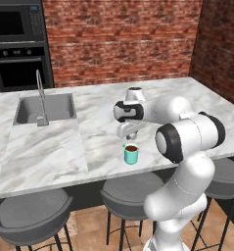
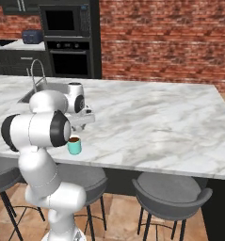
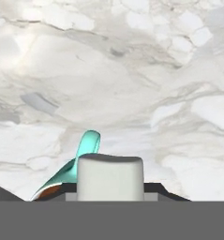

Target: Pick up the marshmallow and place it in the cup of hot chocolate on the dining counter.

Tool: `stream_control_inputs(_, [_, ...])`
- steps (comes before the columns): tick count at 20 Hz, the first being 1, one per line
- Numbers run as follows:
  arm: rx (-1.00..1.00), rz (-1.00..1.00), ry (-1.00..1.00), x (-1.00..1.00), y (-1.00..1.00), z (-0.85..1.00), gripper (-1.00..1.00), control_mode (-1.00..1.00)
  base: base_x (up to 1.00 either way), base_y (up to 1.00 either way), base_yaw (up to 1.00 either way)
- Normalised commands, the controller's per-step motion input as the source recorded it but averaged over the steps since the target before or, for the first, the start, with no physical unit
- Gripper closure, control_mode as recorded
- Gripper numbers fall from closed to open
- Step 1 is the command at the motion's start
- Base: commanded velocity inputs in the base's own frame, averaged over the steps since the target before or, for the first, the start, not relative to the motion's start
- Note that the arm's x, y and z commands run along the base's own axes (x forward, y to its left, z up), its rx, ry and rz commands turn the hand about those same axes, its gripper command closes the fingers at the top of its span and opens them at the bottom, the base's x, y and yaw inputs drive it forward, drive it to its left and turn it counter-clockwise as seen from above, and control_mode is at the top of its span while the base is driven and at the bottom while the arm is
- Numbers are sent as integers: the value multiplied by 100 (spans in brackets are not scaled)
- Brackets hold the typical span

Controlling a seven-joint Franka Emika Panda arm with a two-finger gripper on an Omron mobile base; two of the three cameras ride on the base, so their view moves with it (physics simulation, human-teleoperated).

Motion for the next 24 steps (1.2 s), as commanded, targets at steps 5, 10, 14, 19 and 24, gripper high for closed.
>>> stream_control_inputs(5, [0,0,0,-19,2,-1,100,-100,0,0,0])
stream_control_inputs(10, [0,0,3,-23,2,0,100,-100,0,0,0])
stream_control_inputs(14, [0,0,1,-26,0,0,100,-100,0,0,0])
stream_control_inputs(19, [0,0,1,-12,0,-1,100,-100,0,0,0])
stream_control_inputs(24, [0,0,0,0,5,-10,100,-100,0,0,0])
